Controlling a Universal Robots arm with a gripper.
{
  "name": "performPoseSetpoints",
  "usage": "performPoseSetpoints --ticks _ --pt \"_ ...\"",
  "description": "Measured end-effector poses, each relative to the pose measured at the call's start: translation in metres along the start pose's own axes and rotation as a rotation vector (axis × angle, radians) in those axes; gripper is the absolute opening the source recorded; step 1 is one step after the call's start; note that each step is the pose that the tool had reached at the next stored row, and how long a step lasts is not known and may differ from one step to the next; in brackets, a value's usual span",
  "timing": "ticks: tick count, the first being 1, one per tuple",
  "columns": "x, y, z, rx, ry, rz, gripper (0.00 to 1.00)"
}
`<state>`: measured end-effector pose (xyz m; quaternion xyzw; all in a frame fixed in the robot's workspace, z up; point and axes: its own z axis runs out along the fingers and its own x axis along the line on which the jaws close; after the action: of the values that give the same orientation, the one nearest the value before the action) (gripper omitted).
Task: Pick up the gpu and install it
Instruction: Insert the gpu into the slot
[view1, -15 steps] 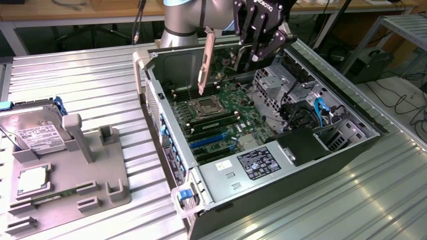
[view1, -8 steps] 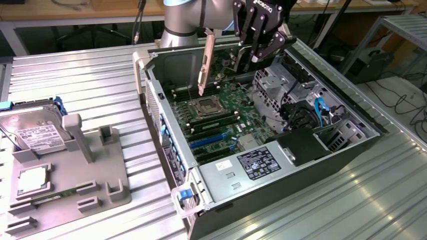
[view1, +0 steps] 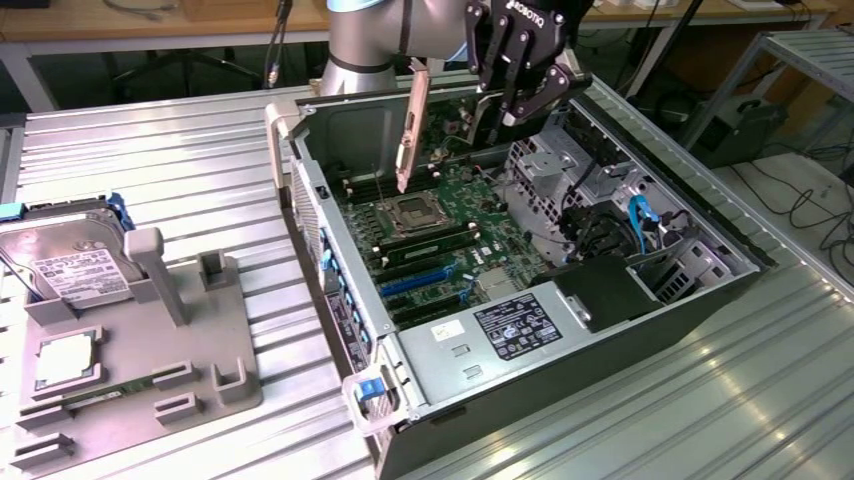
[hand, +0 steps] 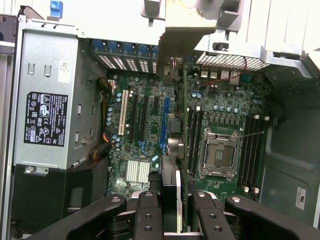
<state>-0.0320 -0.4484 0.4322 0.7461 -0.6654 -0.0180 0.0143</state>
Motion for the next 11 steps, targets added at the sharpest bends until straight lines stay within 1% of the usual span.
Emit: performPoseSetpoints --ticks 11 --pt "0.0000 -0.0001 0.0018 -0.0010 0.0002 -0.005 0.28"
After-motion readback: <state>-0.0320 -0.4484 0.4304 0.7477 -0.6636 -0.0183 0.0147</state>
